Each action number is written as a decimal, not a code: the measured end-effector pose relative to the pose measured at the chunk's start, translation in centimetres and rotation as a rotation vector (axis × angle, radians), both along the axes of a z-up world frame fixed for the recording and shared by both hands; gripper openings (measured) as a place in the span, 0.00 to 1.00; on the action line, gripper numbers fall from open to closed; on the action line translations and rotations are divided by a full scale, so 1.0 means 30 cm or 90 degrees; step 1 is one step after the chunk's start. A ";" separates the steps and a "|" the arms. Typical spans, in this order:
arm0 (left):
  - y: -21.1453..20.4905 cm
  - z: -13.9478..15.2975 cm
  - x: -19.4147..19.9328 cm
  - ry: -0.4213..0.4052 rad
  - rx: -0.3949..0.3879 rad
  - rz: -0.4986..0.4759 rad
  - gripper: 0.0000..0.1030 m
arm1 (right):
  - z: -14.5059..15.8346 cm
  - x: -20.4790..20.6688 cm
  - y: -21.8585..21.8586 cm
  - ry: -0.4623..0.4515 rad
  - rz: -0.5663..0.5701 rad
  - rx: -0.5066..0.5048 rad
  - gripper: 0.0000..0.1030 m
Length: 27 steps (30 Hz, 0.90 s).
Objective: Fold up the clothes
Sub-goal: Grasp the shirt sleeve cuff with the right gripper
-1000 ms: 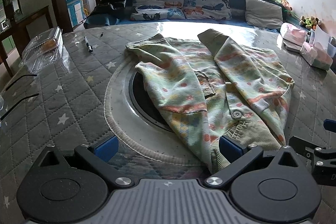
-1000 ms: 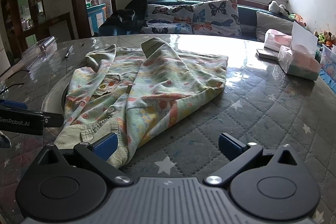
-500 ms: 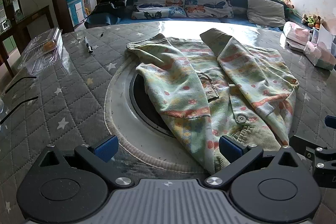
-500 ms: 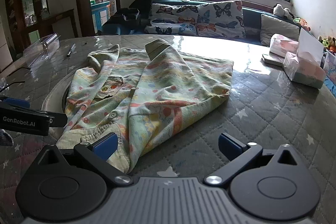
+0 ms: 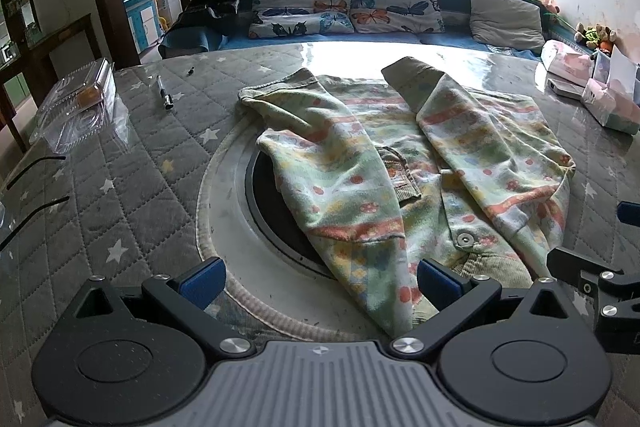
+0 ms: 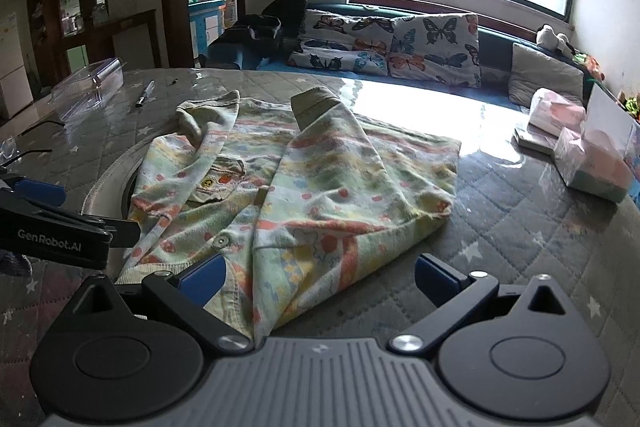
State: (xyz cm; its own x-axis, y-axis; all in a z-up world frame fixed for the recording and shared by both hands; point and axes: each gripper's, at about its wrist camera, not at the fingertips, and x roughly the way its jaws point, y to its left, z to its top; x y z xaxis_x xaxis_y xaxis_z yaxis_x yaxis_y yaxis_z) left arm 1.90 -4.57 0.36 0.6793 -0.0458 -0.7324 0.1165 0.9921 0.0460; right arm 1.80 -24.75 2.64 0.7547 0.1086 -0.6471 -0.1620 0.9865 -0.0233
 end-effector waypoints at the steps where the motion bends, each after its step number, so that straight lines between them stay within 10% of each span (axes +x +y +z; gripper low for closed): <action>1: 0.000 0.000 0.004 0.000 0.001 0.000 1.00 | 0.002 0.008 0.001 0.000 0.002 -0.001 0.96; 27: 0.002 -0.015 0.148 -0.001 0.010 0.003 1.00 | 0.023 0.280 0.025 0.020 0.031 -0.011 0.70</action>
State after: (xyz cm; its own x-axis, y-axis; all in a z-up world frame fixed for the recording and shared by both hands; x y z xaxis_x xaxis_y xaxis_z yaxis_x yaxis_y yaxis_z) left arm 6.35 -4.52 -0.08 0.6809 -0.0309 -0.7318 0.1119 0.9918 0.0622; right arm 10.21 -24.01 3.32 0.7285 0.1335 -0.6719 -0.2108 0.9769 -0.0345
